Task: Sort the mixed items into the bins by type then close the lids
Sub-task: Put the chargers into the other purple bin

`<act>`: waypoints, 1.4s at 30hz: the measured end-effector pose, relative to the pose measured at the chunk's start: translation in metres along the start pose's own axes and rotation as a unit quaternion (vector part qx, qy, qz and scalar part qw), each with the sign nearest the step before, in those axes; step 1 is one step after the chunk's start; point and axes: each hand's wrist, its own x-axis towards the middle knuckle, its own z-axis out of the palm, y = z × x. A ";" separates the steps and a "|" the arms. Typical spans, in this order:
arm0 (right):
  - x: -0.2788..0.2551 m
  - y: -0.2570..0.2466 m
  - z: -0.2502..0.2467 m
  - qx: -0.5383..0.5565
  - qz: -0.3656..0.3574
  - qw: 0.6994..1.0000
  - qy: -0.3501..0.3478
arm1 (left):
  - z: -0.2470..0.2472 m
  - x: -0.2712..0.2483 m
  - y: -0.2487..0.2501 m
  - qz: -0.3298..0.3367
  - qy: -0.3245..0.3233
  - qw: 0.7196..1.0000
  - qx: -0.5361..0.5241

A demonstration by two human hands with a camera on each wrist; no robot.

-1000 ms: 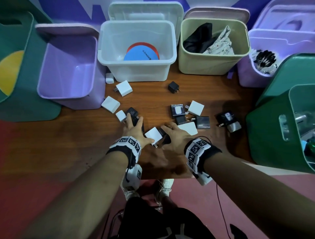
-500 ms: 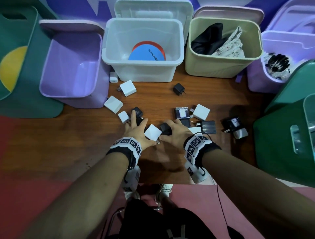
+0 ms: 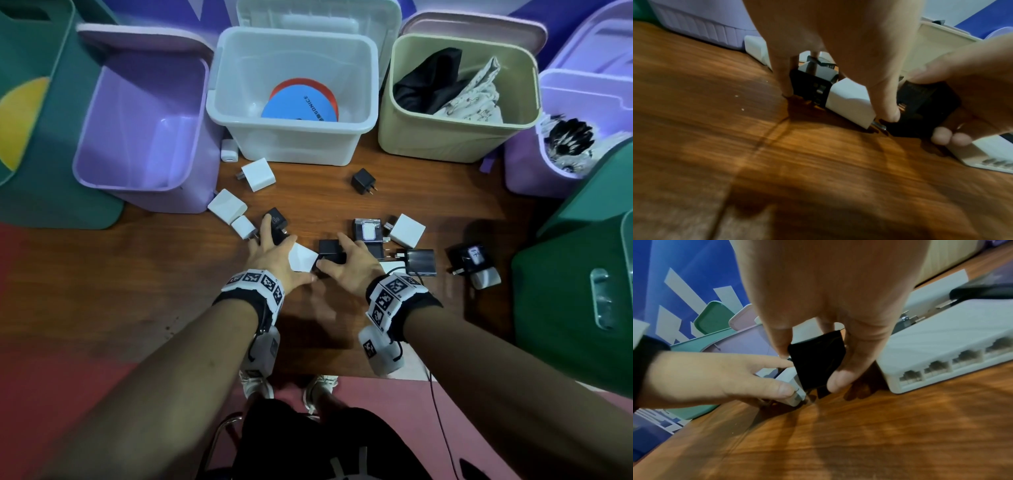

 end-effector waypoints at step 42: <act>0.027 -0.025 0.012 -0.264 -0.113 0.954 0.085 | 0.005 -0.001 -0.025 -0.002 0.058 0.998 0.021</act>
